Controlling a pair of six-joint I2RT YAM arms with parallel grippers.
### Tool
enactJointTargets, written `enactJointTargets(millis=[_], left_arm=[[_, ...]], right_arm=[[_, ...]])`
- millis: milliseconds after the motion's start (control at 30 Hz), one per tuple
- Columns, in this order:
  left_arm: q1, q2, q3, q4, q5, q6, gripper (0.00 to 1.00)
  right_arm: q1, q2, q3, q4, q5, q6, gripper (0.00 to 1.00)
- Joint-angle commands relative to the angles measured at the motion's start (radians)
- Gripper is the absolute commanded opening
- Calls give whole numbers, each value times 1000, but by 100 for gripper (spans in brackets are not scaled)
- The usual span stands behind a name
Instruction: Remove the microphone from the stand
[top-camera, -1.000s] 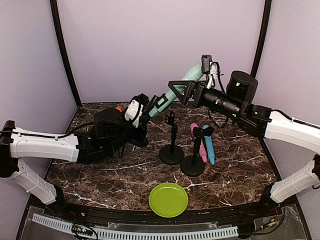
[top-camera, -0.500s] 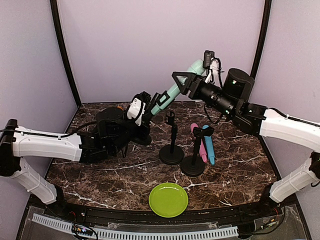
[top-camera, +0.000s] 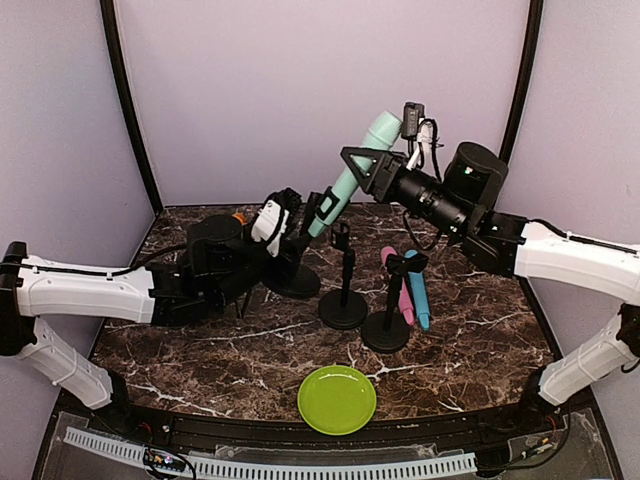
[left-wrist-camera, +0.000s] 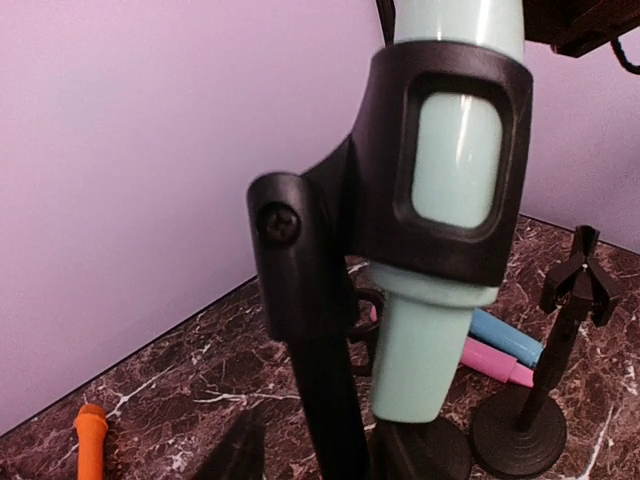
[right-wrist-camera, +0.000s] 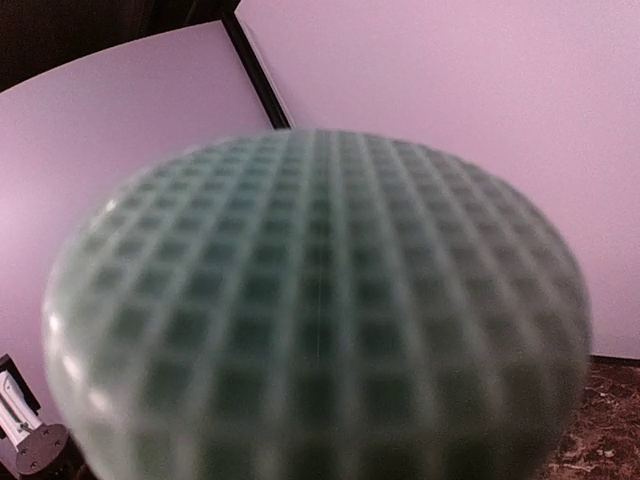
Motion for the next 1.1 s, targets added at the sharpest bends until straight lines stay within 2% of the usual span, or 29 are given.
enactJointTargets(millis=[0, 100, 233, 267, 300, 400, 600, 733, 900, 1067], left_arm=[[0, -131, -44, -132, 161, -34, 51], [2, -194, -72, -233, 220, -55, 71], [16, -263, -112, -368, 297, -79, 85], [92, -287, -103, -425, 534, -135, 89], [130, -292, -97, -435, 637, -154, 90], [184, -289, -74, -439, 776, -188, 92], [238, -208, 20, -446, 1077, -208, 92], [248, -177, 50, -457, 1136, -198, 91], [249, -141, 67, -470, 1154, -189, 74], [248, -124, 72, -454, 1168, -194, 63]], right_arm=[[-5, 19, 9, 89, -135, -52, 0], [-5, 29, 16, 93, -170, -62, 0], [-5, 41, 21, 90, -236, -86, 0], [-6, 54, 30, 84, -315, -111, 0], [-6, 58, 29, 91, -345, -118, 0], [-10, 76, 27, 125, -437, -119, 0], [-14, 109, 28, 216, -618, -61, 0], [-14, 111, 28, 216, -652, -53, 0], [-14, 107, 33, 210, -676, -50, 0], [-14, 104, 37, 203, -694, -49, 0]])
